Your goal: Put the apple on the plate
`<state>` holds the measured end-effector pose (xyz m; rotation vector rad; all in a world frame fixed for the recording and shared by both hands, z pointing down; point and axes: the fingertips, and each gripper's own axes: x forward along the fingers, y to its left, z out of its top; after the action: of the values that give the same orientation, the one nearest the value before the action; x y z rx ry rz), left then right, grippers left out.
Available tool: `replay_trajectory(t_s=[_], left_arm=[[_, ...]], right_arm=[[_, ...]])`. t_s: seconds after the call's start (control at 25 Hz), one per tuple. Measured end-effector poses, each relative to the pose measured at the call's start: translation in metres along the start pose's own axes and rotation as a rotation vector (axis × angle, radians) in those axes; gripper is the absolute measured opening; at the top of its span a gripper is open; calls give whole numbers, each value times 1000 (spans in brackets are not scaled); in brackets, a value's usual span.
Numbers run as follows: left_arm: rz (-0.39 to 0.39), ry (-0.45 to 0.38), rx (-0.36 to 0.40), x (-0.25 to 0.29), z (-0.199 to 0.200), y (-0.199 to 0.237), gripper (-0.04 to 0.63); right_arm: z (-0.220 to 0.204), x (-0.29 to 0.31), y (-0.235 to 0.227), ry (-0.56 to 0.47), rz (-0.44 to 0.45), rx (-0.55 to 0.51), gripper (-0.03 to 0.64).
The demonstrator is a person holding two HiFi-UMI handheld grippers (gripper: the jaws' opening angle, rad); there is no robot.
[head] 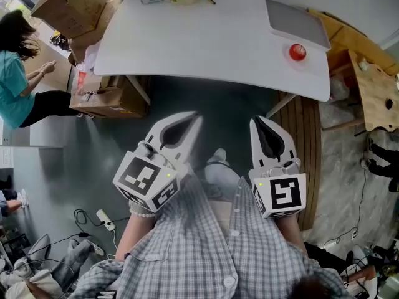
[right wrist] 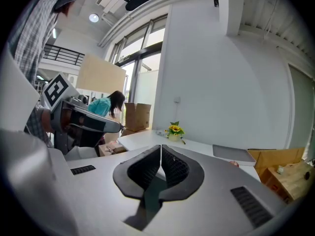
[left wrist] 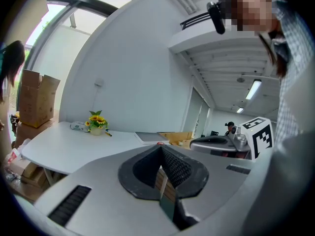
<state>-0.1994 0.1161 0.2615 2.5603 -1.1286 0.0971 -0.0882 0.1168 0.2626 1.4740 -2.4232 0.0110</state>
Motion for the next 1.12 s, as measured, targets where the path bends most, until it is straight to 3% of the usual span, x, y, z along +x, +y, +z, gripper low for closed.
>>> replay_trajectory(t_s=[0.48,0.88,1.12], left_arm=[[40,9,4,89,23,-2,9],[72,53,11,110,26,4,9],[39,71,17,124,26,8,9]], right_arm=[[-6,36,-95,-2,17,28,23],[-18,49,-123,9,12,78,23],[-22,56,-132,19,-20,87,23]])
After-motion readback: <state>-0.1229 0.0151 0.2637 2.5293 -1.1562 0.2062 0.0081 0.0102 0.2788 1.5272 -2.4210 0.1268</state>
